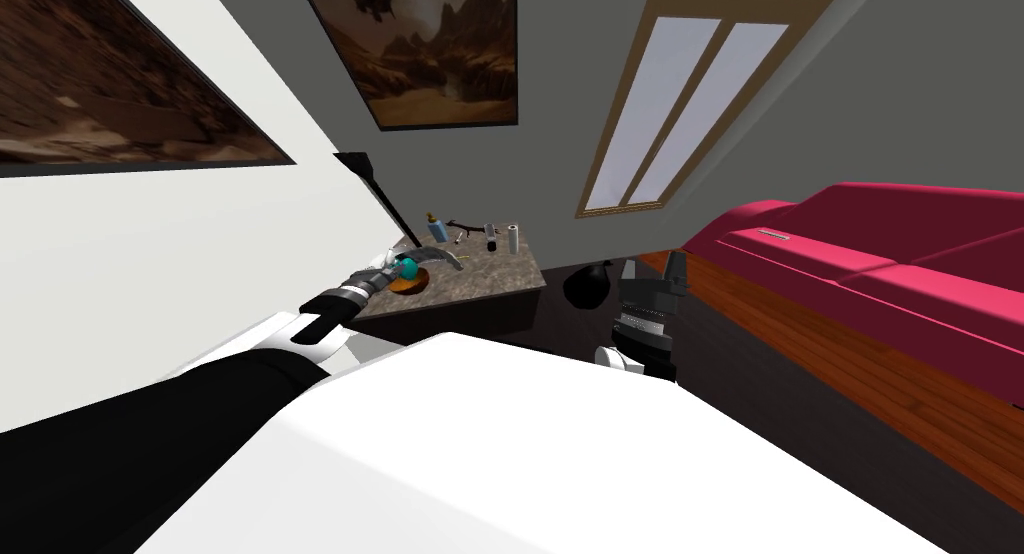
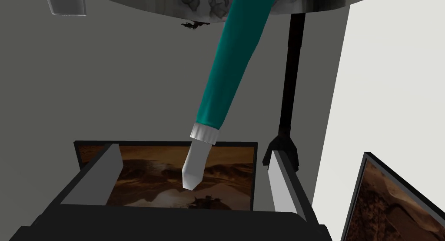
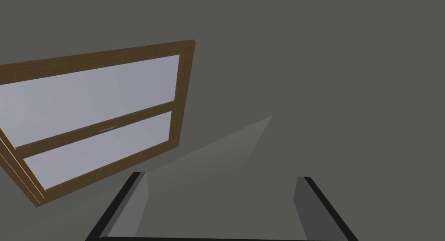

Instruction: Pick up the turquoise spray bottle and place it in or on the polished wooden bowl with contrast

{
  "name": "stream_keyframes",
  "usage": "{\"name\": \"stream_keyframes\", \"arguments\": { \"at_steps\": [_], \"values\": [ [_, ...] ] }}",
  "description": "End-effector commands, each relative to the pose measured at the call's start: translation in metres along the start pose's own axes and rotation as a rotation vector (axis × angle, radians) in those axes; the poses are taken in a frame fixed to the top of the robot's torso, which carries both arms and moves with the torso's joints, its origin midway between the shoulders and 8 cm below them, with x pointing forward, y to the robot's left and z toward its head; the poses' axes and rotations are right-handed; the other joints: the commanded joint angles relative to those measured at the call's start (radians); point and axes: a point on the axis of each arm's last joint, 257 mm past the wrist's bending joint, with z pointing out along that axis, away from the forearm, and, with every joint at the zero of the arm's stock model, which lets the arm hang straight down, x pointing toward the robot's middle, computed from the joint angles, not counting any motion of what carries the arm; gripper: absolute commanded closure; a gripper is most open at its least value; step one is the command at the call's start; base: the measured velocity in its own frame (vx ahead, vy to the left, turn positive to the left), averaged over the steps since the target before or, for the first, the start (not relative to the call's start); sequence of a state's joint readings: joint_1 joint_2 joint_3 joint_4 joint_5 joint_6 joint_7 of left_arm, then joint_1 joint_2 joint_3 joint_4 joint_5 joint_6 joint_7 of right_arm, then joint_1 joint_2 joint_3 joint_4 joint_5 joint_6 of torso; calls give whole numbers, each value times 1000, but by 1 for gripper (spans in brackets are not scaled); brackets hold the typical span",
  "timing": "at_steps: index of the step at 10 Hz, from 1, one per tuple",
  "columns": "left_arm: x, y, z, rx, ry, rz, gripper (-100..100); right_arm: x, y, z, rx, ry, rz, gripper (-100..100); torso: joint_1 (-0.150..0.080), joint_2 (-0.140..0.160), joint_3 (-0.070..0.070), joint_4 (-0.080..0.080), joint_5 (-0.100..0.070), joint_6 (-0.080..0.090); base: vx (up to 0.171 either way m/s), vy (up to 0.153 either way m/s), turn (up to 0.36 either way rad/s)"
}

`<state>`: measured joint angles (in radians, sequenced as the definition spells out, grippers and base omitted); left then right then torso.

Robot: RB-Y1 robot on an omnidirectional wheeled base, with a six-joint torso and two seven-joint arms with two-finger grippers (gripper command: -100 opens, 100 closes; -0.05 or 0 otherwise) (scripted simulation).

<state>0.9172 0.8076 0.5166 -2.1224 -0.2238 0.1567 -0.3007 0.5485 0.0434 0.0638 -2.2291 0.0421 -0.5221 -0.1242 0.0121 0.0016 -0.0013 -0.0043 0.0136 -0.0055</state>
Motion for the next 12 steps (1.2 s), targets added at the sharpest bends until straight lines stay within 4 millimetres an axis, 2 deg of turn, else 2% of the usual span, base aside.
{"name": "stream_keyframes", "arguments": {
  "at_steps": [1,8,9,10,11,12],
  "values": [
    [-9,-2,-3,2,-3,2,-100,0,0,0,0,0,0,0,0,0,0,0,0,0,30,12,49],
    [-55,-35,-21,46,-11,26,-100,0,0,0,0,0,0,0,0,-1,-1,0,0,0,31,15,57],
    [-60,-41,-23,54,-9,29,-100,0,0,0,0,0,0,0,0,-1,-1,0,0,0,30,14,49],
    [-57,-37,-22,49,-10,28,-100,0,0,0,0,0,0,0,0,-1,-1,0,0,0,13,6,9],
    [-57,-38,-23,49,-10,27,0,0,0,0,0,0,0,0,0,0,0,0,0,1,0,0,0],
    [-57,-37,-22,49,-10,27,0,0,0,0,0,0,0,0,0,1,0,0,0,0,0,0,0]
  ]
}}
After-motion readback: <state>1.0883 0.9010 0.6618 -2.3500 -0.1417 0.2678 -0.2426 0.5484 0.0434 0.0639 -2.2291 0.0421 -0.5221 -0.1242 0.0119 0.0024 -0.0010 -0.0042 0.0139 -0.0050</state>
